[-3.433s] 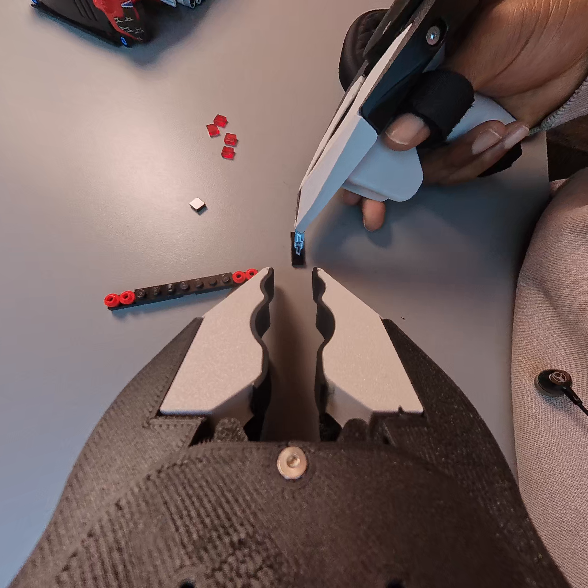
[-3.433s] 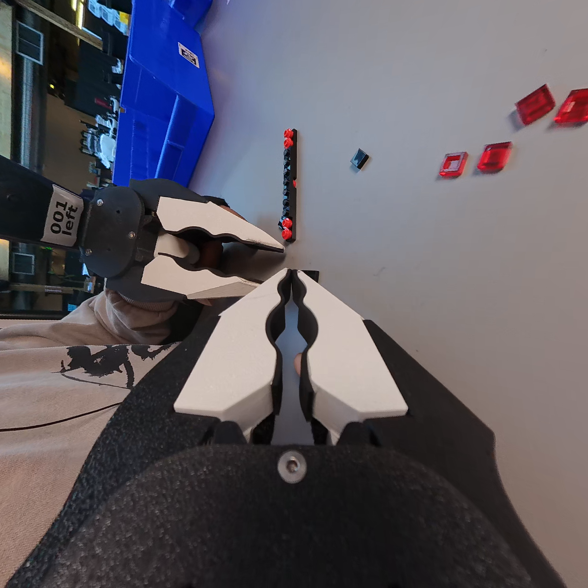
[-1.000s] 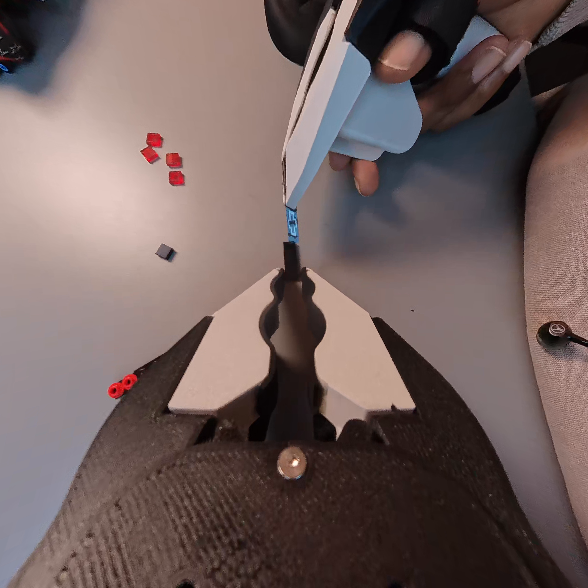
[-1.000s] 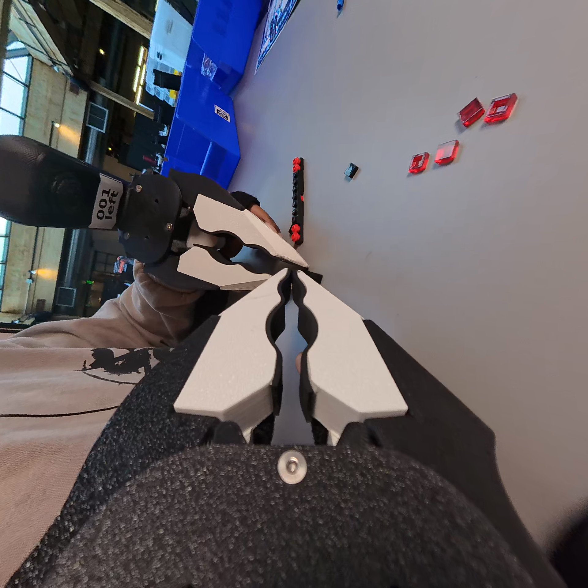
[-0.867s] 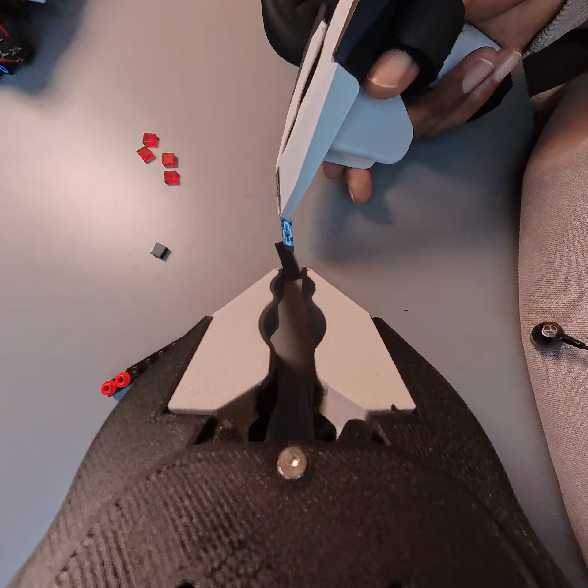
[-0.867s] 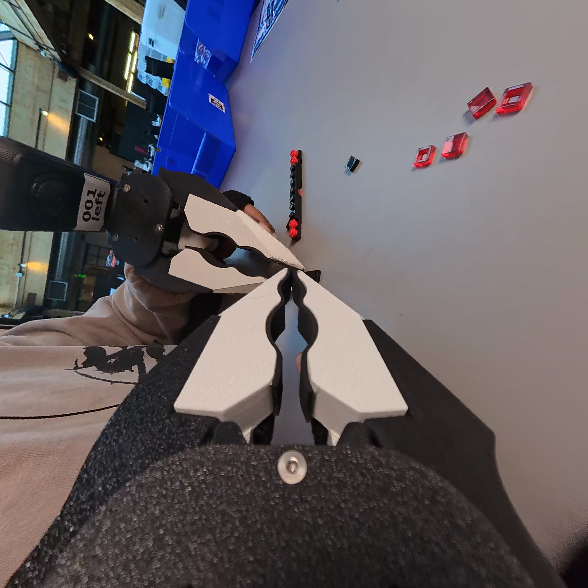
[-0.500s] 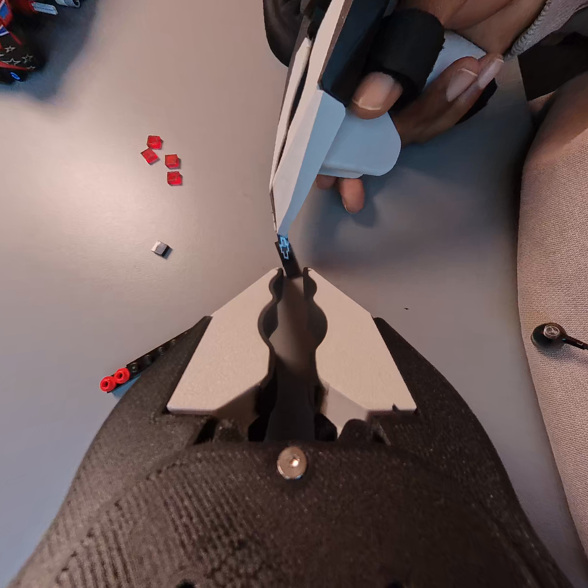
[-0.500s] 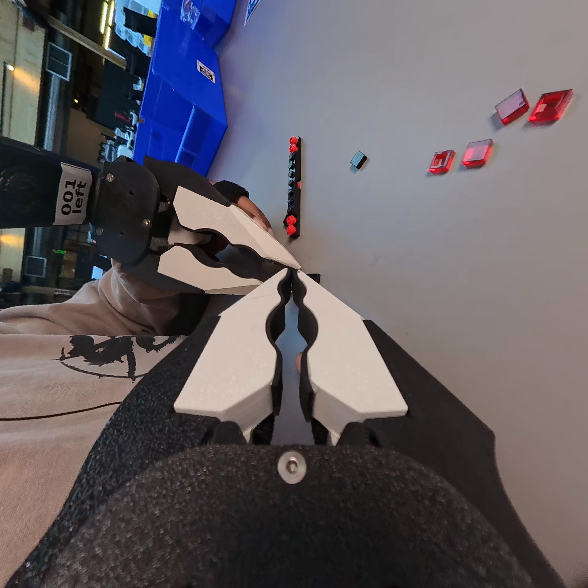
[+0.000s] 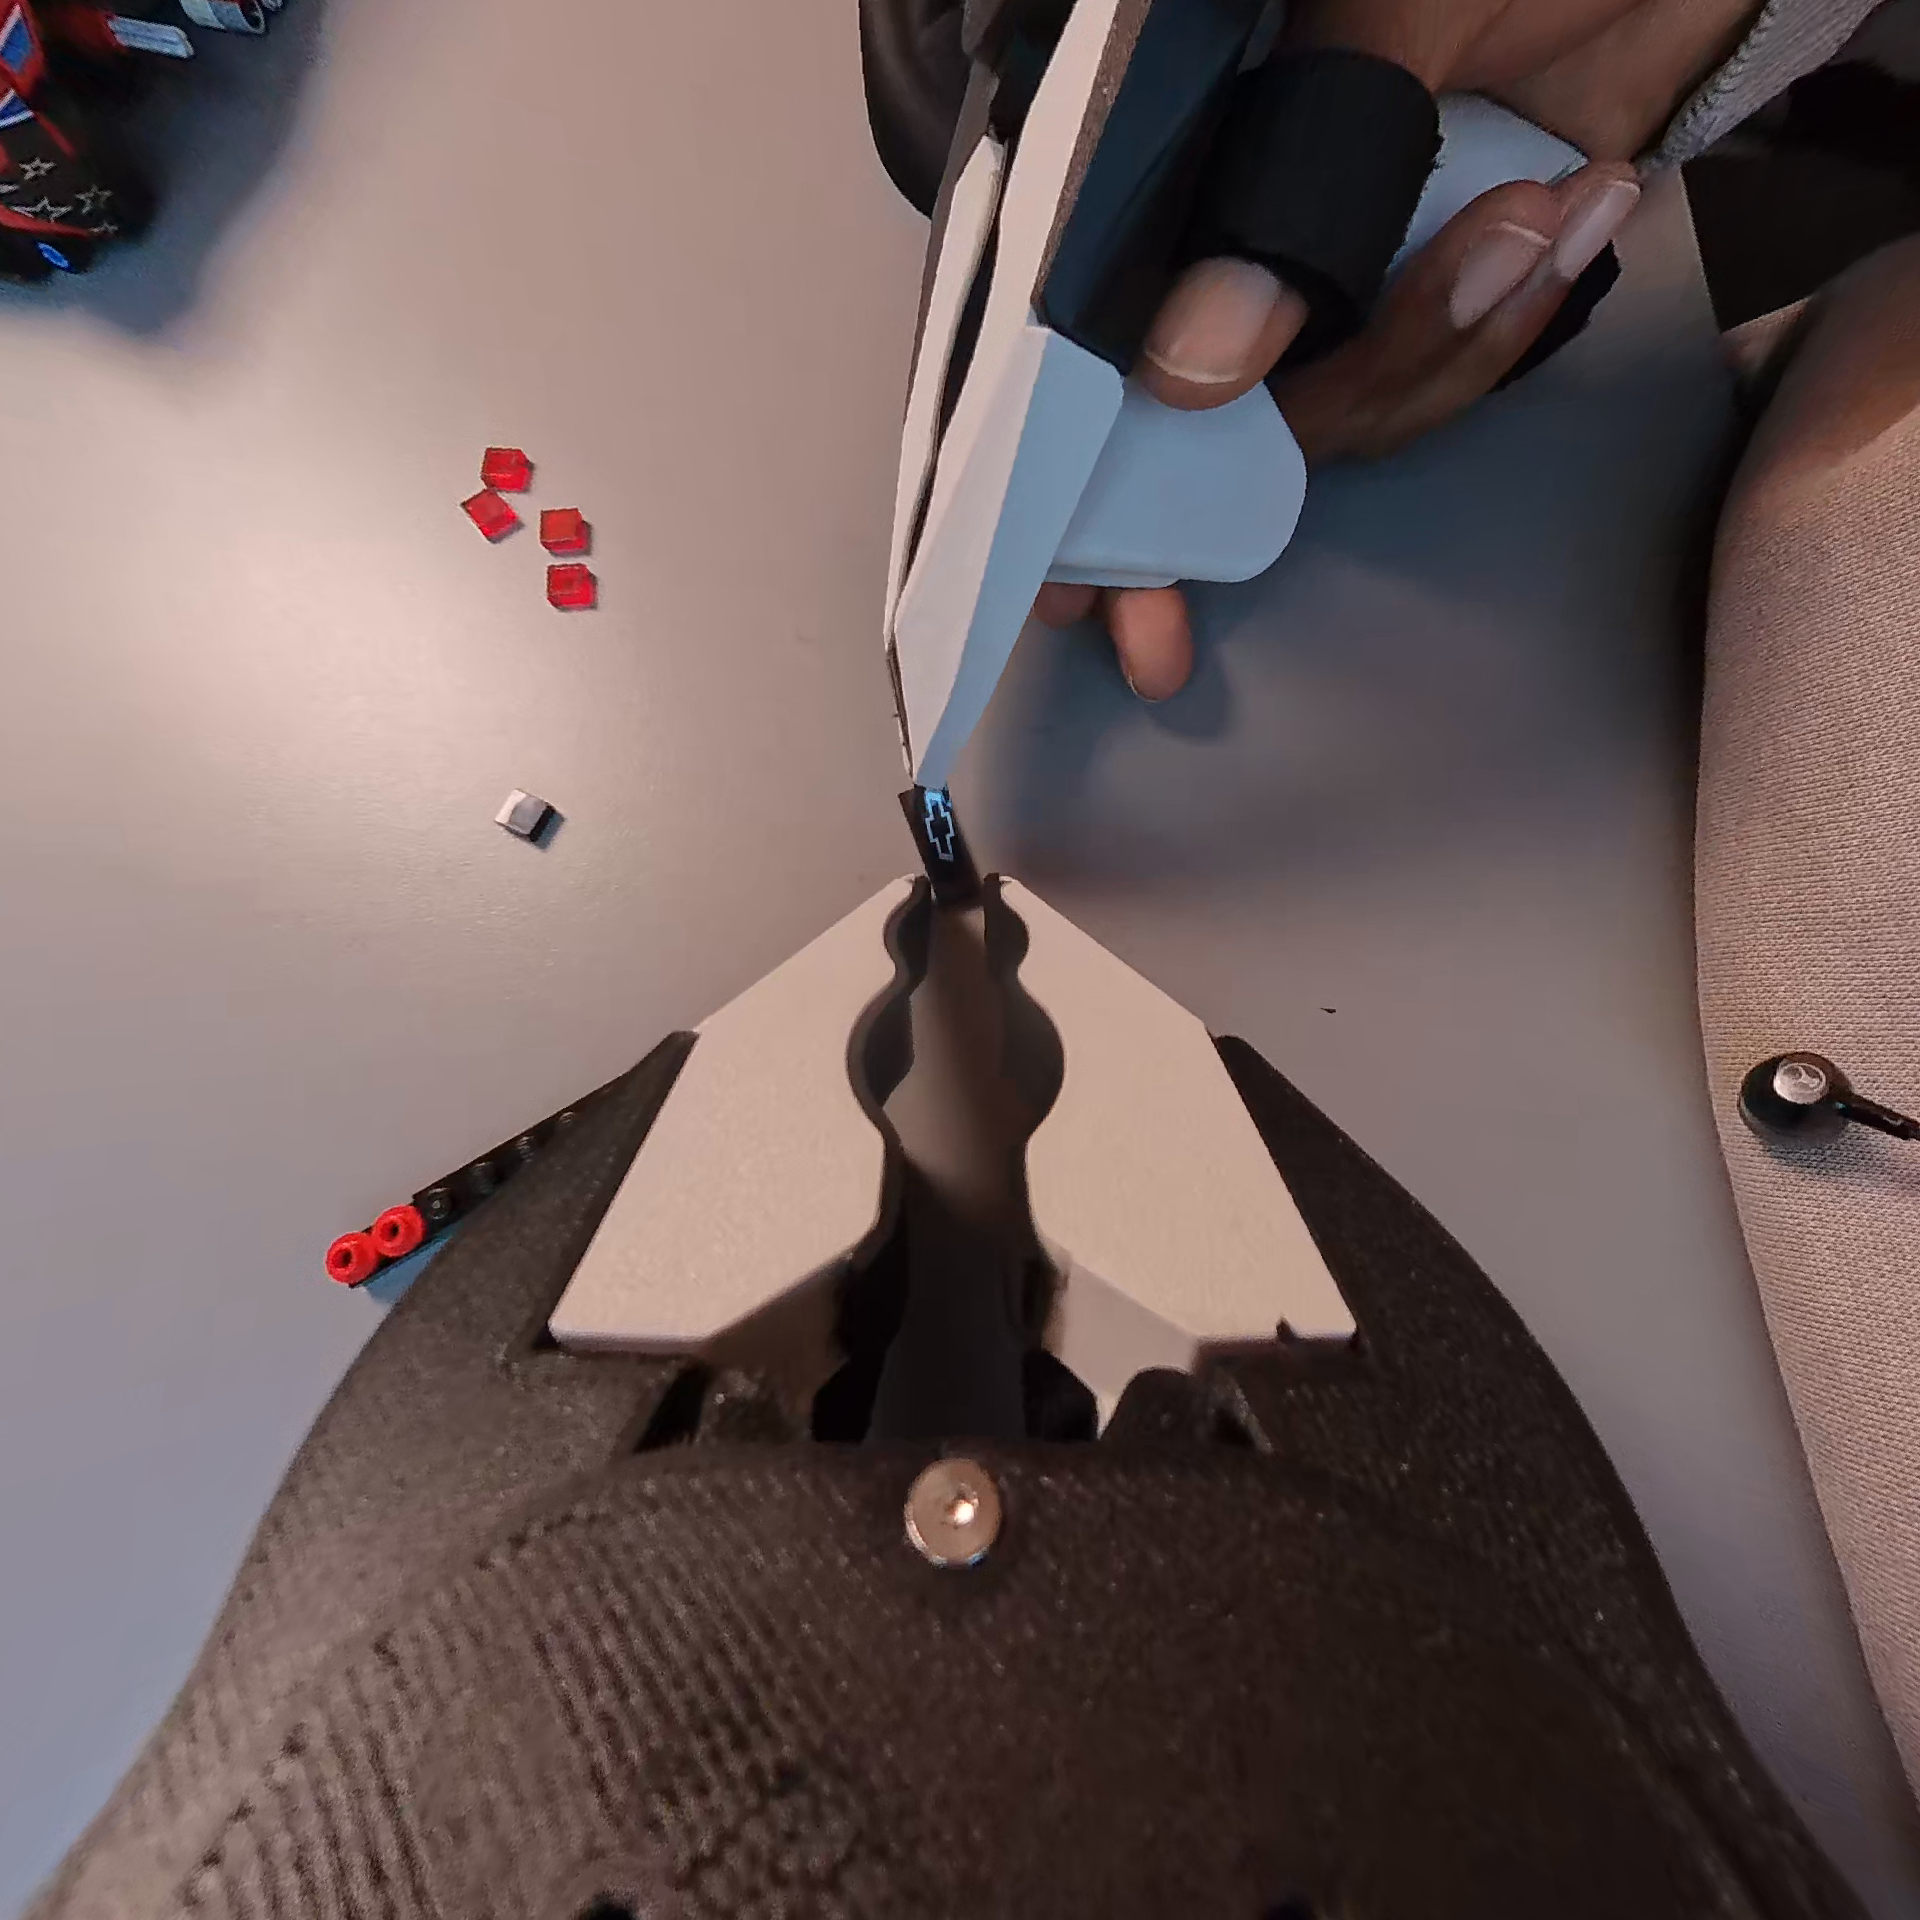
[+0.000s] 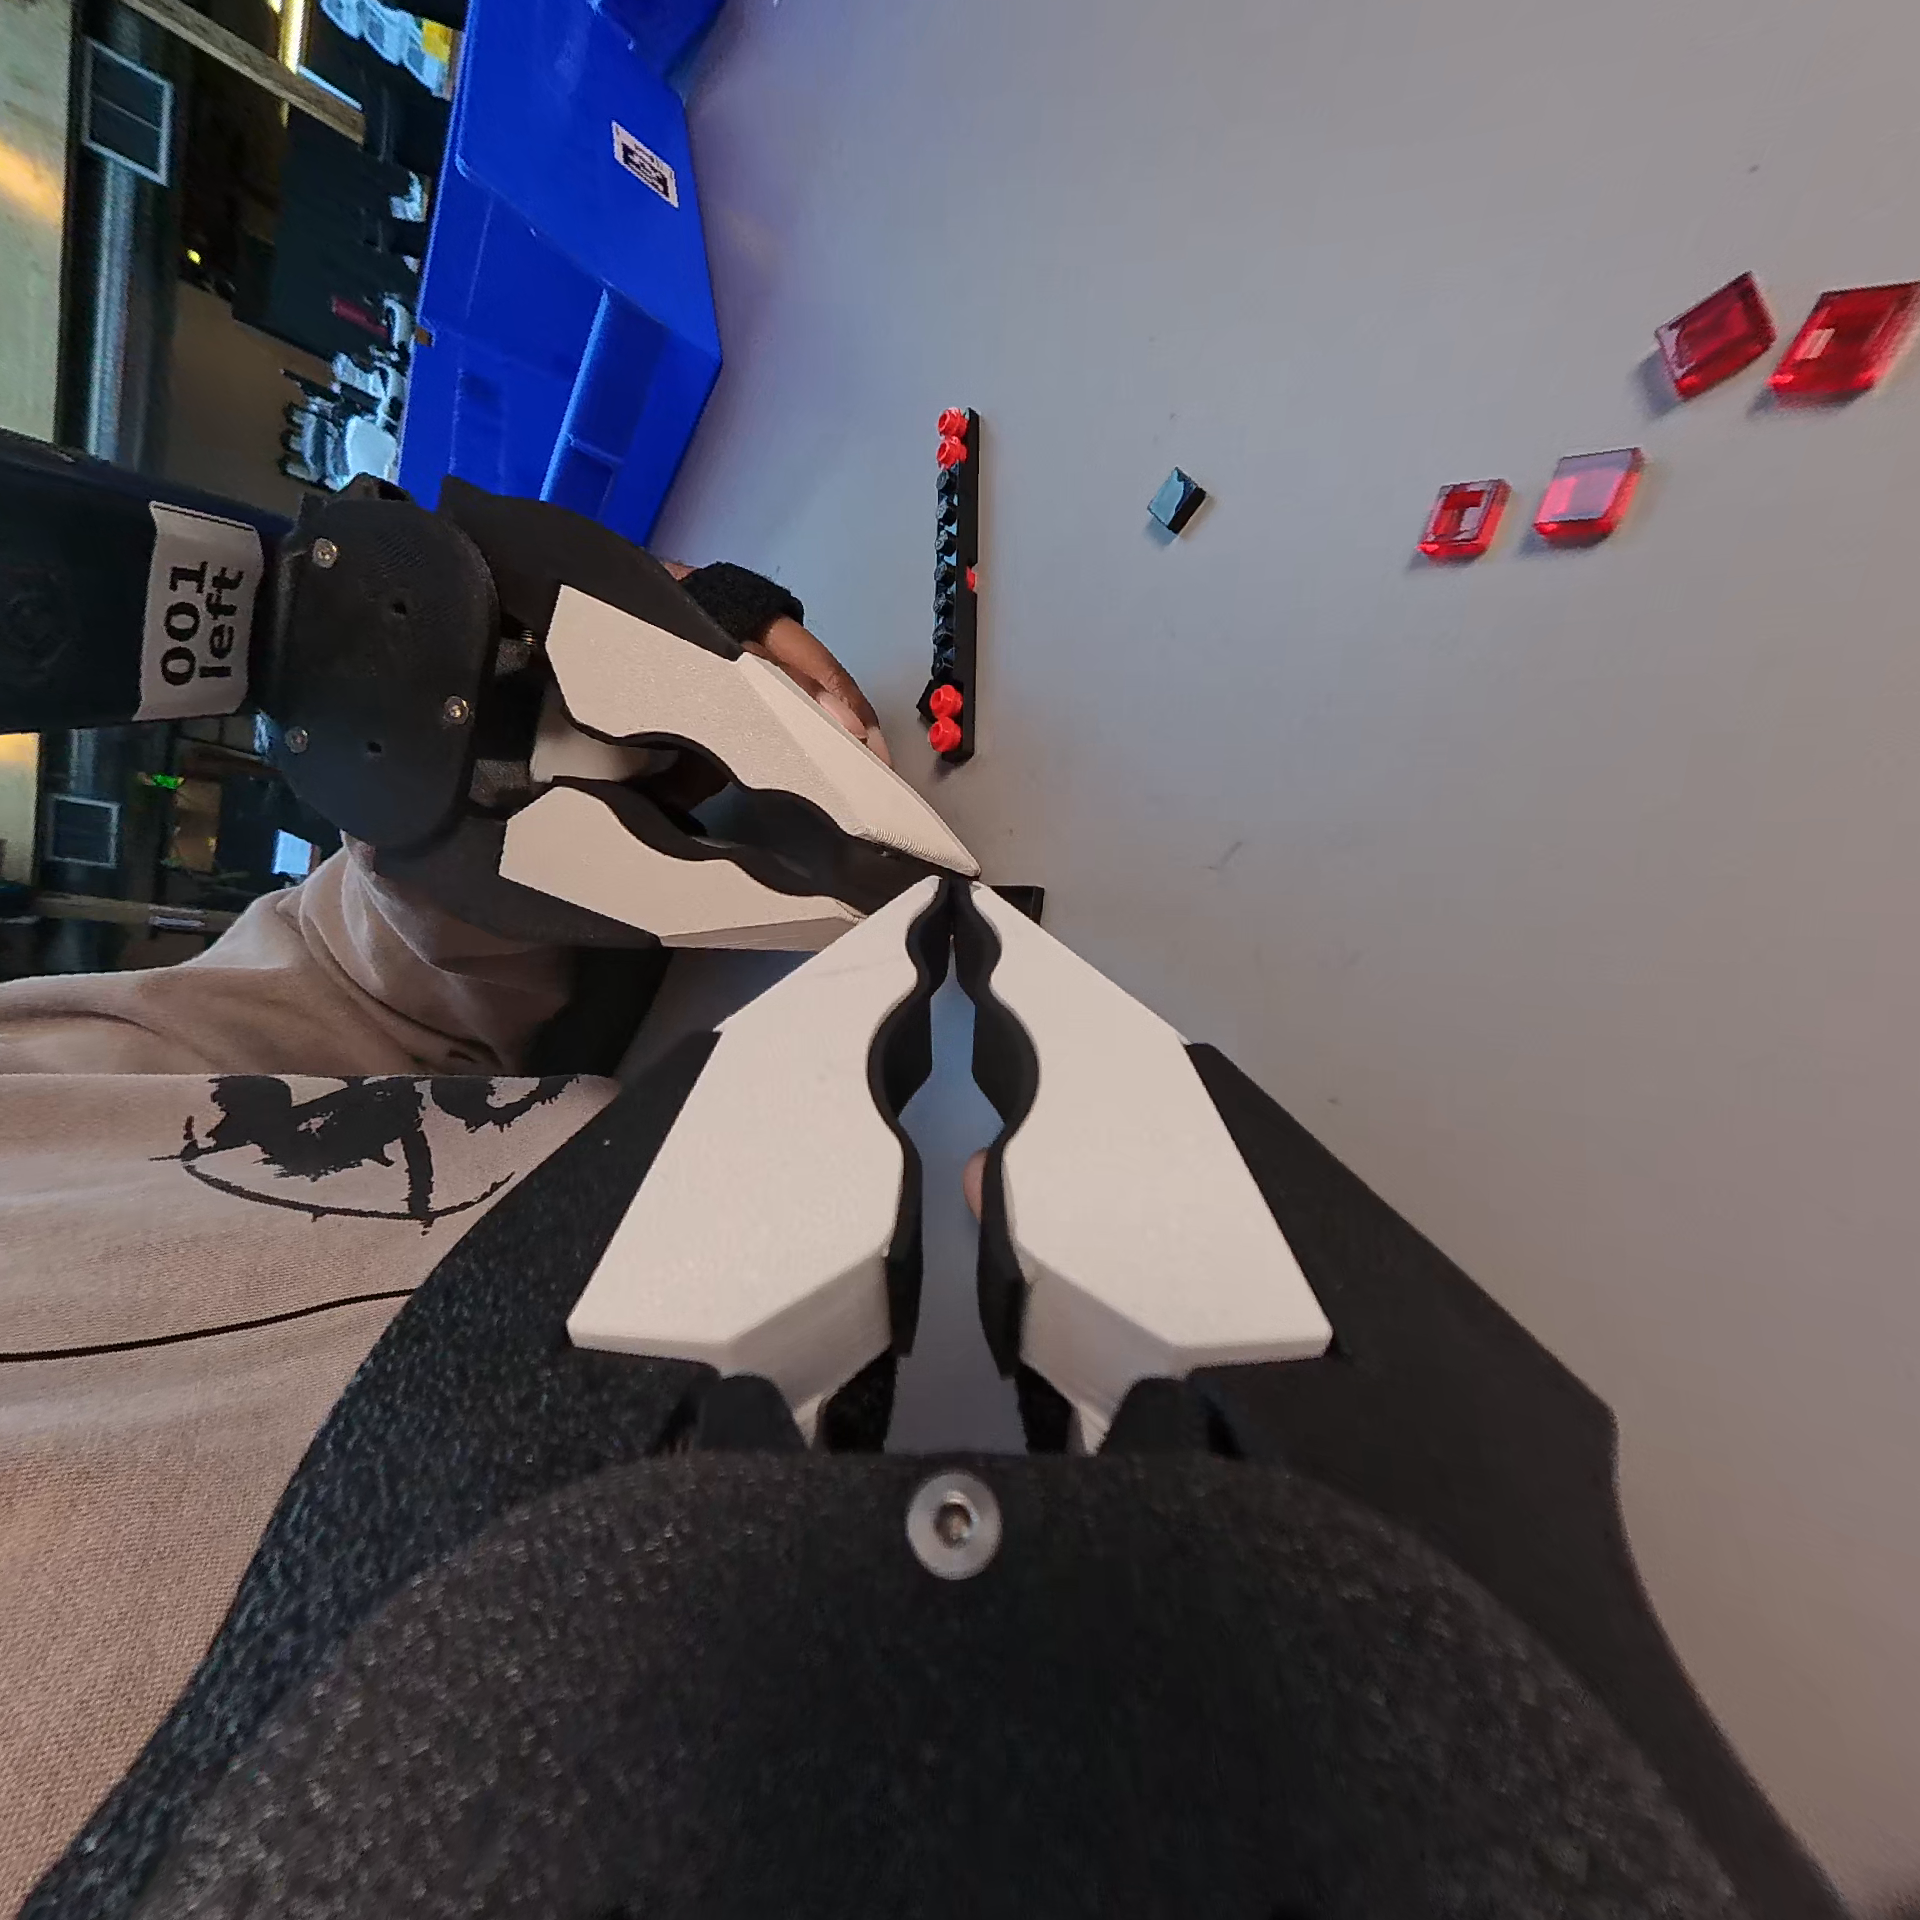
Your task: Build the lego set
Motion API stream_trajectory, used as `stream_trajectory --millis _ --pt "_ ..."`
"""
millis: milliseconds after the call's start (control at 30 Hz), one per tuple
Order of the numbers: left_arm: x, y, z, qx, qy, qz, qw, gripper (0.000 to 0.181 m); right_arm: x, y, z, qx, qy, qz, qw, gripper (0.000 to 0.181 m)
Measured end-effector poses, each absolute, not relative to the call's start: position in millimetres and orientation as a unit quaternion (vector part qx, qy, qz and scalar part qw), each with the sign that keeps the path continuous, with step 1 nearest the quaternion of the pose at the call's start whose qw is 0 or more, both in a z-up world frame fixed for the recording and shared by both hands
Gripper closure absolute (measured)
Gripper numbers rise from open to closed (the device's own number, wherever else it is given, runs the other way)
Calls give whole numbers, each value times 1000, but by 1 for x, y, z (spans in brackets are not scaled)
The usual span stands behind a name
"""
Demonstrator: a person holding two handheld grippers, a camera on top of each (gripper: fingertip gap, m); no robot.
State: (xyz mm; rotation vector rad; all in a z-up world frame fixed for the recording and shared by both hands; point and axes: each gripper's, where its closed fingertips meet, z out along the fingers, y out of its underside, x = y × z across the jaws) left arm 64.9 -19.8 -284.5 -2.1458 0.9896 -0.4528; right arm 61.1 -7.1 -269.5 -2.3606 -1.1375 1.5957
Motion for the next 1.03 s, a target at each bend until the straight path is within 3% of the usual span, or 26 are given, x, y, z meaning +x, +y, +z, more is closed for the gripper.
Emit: stream_trajectory --millis 33,1033 --pt "65 -20 -284 -832 384 -176 360 173 61 -7 -270 -769 -370 519 37 181" --pt "64 -20 -284 -829 385 -176 365 173 61 -8 -272 -772 -379 509 34 181"
